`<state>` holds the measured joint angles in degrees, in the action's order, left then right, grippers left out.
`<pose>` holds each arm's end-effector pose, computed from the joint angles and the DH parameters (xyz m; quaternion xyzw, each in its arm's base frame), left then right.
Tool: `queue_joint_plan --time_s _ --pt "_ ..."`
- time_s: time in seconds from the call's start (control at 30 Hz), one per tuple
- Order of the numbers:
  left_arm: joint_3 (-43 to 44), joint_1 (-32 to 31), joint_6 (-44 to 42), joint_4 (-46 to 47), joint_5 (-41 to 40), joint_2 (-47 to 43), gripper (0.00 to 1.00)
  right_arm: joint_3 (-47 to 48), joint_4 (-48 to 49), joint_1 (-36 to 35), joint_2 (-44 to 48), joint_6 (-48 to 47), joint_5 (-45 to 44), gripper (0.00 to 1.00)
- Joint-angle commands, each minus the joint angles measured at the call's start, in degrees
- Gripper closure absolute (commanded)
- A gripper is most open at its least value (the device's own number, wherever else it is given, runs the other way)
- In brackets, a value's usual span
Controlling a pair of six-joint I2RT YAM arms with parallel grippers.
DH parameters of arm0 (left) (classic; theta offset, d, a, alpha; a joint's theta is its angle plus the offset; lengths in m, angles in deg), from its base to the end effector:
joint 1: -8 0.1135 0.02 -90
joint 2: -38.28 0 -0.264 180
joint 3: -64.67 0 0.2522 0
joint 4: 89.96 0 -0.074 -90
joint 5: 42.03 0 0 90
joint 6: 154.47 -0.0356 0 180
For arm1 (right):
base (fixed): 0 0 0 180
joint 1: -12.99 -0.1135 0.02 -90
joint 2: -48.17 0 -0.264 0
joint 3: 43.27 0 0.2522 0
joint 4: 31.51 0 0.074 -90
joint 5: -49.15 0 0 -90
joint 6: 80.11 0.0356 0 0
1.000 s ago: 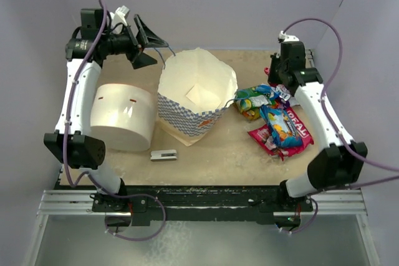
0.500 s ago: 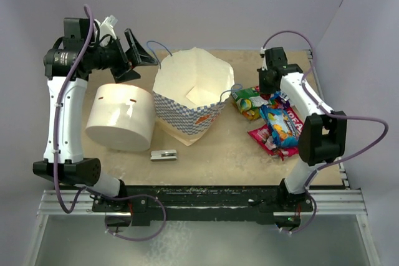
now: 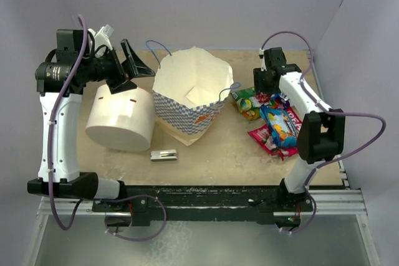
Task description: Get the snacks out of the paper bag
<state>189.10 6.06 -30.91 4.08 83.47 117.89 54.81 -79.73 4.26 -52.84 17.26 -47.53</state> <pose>0.2280 -0.0284 0.4832 -0.1149 0.8687 -0.3844 0.2905 0.3870 0.0552 0.2746 0.0082 0.9416 -0.0079 0.3364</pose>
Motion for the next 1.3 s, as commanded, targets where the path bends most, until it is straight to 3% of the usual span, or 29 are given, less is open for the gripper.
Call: queue_joint_plan --time_s 0.0,0.2,0.37,0.6,0.77,1.03,1.17,1.27 --pt "-0.9 0.3 -0.4 0.6 0.6 -2.4 0.01 3.0 -1.4 -0.1 3.1 -0.8 -0.1 0.40" --pt "-2.8 0.4 -0.4 0.9 1.1 -3.7 0.01 0.6 -4.3 -0.1 9.7 -0.4 1.6 0.30" --pt "-7.8 0.4 1.1 3.9 3.6 -5.9 0.01 -2.1 -6.0 -0.1 16.3 3.3 8.9 0.00" --pt "-14.6 0.3 2.7 10.6 5.6 -11.2 0.01 -0.8 -4.8 -0.1 25.9 10.4 16.7 0.00" --pt "-10.9 0.1 -1.5 11.5 5.2 -11.1 0.01 8.6 -7.3 -0.1 29.1 15.2 19.9 0.01" --pt "-0.1 -7.7 -12.2 9.0 -8.1 -13.5 0.01 21.9 -7.8 -0.1 37.9 15.5 19.9 0.01" --pt "2.8 -14.6 -17.3 5.2 -19.7 -16.1 0.01 23.7 -7.8 -0.1 42.4 15.0 17.3 0.00" --pt "2.8 -16.2 -21.2 6.0 -23.6 -20.5 0.01 22.4 -8.8 -0.1 45.5 16.2 13.7 0.01"
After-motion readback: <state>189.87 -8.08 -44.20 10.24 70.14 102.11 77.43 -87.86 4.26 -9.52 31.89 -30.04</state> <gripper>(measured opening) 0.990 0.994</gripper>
